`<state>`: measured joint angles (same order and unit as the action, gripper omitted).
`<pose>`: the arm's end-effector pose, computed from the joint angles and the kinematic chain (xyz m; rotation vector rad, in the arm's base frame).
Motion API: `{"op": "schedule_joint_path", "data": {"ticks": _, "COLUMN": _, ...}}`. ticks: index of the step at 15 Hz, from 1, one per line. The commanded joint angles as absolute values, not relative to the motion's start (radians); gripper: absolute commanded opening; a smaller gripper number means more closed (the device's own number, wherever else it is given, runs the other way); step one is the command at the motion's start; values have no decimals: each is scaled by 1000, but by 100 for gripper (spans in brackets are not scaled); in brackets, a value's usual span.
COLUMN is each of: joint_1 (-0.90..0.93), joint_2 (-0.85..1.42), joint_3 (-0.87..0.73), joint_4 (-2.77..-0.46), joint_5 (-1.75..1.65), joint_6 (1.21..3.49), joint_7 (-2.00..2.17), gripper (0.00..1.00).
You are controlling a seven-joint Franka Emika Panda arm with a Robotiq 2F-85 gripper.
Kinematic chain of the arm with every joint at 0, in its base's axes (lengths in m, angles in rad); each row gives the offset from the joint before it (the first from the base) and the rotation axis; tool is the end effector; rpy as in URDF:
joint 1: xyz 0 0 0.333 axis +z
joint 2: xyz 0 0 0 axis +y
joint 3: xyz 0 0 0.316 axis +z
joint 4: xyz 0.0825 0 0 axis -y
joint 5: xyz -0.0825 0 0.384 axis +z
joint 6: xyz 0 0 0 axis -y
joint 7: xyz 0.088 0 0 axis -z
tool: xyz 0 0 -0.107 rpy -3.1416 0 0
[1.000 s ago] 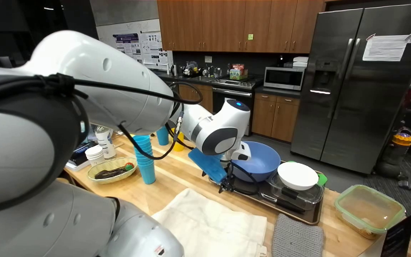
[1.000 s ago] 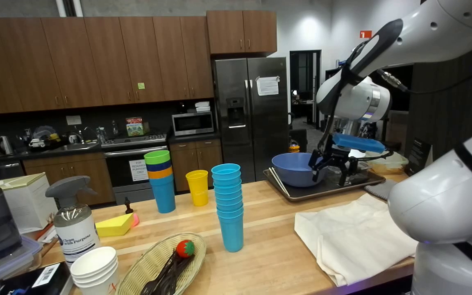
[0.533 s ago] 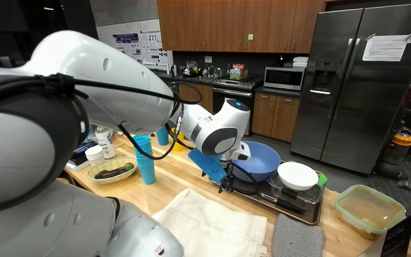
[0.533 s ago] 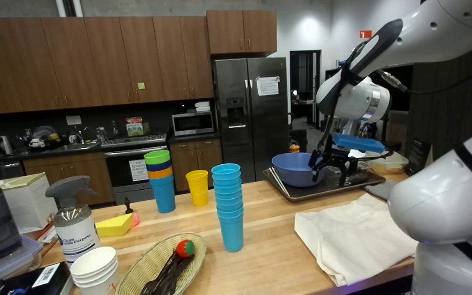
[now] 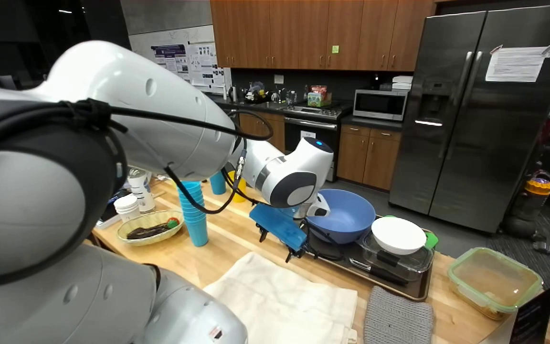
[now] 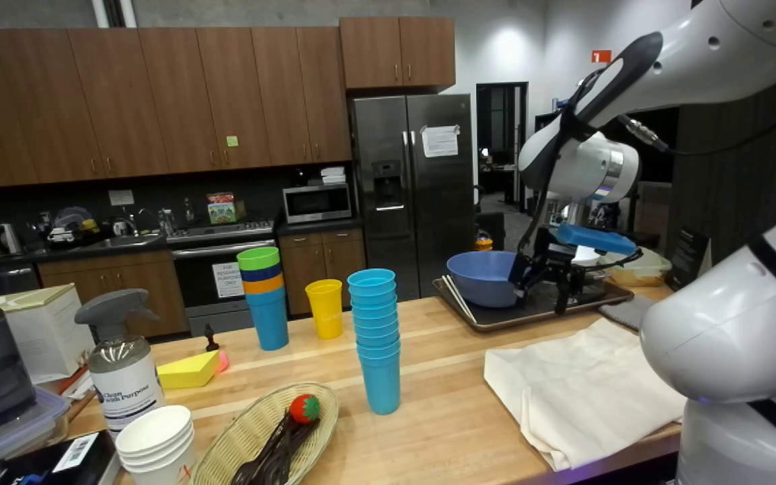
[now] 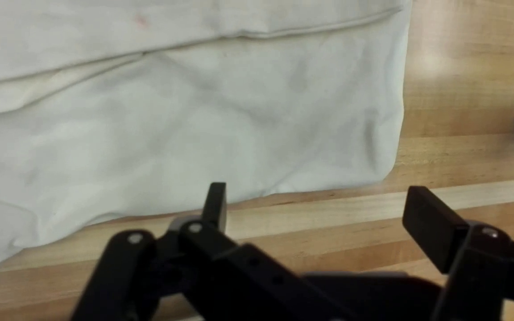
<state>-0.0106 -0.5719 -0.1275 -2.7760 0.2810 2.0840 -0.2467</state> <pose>0.3316 -0.0277 0.3671 -2.8172 0.0303 0.1009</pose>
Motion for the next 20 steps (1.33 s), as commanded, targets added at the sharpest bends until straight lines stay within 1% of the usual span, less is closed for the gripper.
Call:
{"op": "schedule_joint_path", "data": {"ticks": 1, "joint_1": 8, "joint_2": -563, "joint_3": -166, "joint_4": -2765, "joint_5": 275, "joint_6": 2060, "joint_7": -354, "gripper": 100}}
{"op": "schedule_joint_path", "data": {"ticks": 12, "joint_1": 20, "joint_2": -516, "joint_3": -213, "joint_4": -2702, "joint_5": 124, "joint_6": 1862, "joint_7": -738, "gripper": 100}}
{"op": "schedule_joint_path", "data": {"ticks": 17, "joint_1": -14, "joint_2": -522, "joint_3": -189, "joint_4": -2700, "joint_5": 56, "joint_6": 1883, "joint_7": -707, "gripper": 100}}
{"op": "schedule_joint_path", "data": {"ticks": 20, "joint_1": -35, "joint_2": -530, "joint_3": -178, "joint_4": -2700, "joint_5": 66, "joint_6": 1876, "joint_7": -601, "gripper": 100}}
